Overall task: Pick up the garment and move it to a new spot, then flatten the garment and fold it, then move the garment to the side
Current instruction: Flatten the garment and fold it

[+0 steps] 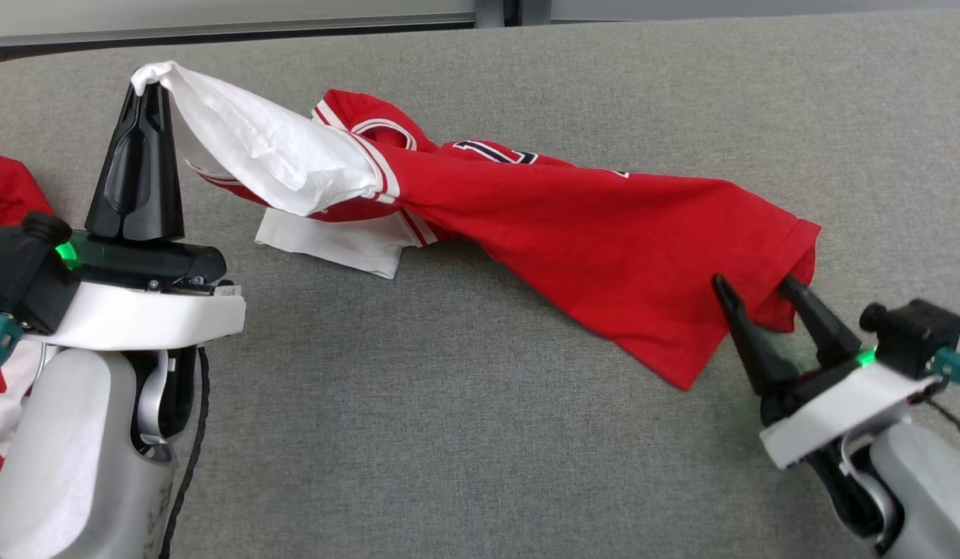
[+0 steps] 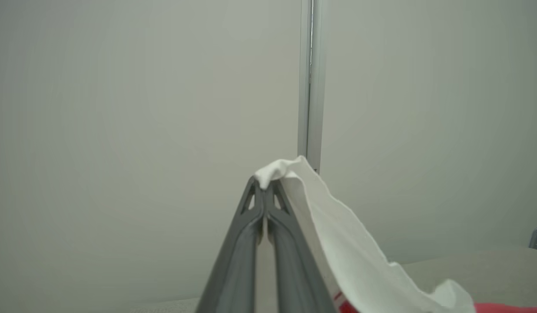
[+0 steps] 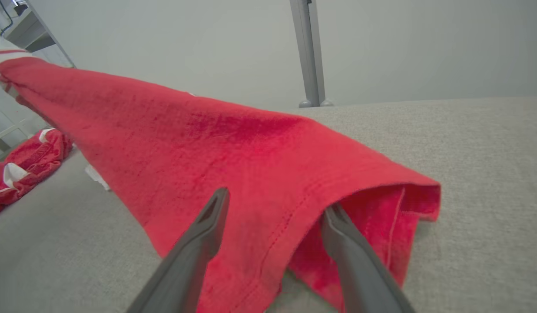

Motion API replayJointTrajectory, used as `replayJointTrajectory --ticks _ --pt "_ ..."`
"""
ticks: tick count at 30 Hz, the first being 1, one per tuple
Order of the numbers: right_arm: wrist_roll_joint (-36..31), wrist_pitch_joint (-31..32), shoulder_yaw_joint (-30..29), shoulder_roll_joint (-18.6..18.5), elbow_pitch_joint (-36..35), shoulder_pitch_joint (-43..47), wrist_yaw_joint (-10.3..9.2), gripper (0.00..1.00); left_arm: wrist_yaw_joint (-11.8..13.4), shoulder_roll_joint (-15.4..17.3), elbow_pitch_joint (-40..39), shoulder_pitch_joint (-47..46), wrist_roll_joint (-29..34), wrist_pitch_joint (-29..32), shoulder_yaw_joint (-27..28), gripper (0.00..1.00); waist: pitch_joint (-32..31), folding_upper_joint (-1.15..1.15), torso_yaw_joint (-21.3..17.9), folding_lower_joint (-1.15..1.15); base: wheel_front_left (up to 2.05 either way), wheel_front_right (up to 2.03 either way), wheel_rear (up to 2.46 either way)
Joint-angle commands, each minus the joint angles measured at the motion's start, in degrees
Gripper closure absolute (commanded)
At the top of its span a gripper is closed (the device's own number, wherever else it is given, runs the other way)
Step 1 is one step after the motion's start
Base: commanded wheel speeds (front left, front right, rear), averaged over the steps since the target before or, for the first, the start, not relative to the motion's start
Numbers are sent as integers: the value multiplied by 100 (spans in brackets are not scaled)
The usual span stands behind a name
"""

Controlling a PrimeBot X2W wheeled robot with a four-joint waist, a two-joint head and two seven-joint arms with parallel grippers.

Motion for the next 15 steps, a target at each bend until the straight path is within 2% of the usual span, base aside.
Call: replayJointTrajectory --ticks 1,8,11,15 --pt "-186 -7 -116 24 -215 378 0 0 -35 -35 19 -109 55 -2 63 100 -29 0 -2 0 0 0 0" --pt "-497 -9 -393 276 -1032 1762 0 0 -163 -164 76 -13 161 -1 264 100 -145 0 -86 0 0 0 0" --pt "-517 -9 -303 377 -1094 1937 0 0 -210 -214 90 27 213 -2 350 100 -163 0 -144 0 0 0 0" --pt "-380 -9 -45 493 -844 1797 0 0 -300 -302 162 9 263 -2 384 100 -169 0 -135 0 0 0 0"
